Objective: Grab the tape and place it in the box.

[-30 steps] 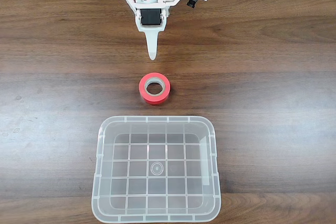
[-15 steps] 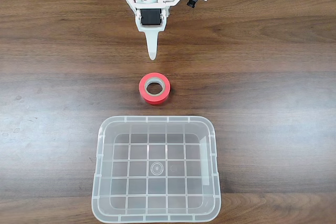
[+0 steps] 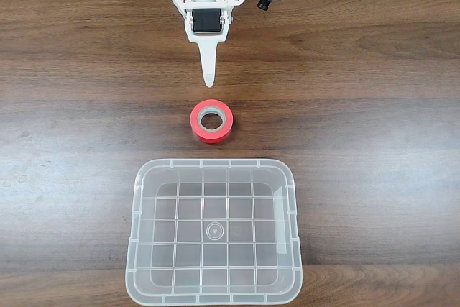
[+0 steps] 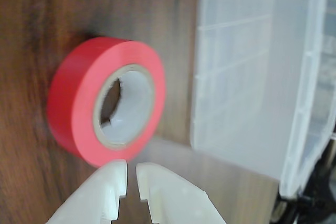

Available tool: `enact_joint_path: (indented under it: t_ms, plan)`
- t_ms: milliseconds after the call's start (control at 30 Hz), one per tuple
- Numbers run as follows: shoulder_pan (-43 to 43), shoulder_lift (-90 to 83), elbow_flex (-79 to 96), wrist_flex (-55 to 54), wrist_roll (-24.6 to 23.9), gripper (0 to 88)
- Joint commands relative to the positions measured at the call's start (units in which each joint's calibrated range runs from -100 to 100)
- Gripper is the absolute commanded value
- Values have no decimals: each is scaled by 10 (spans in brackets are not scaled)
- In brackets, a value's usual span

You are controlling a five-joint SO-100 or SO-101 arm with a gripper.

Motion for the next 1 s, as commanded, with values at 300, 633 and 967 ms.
enact_joint_path:
  t_ms: [300,633,967]
  plan:
    - [8,-2,-113,-6,1,12]
    - [8,72,-277,74,1,12]
    - [6,393,-559,130,69,13]
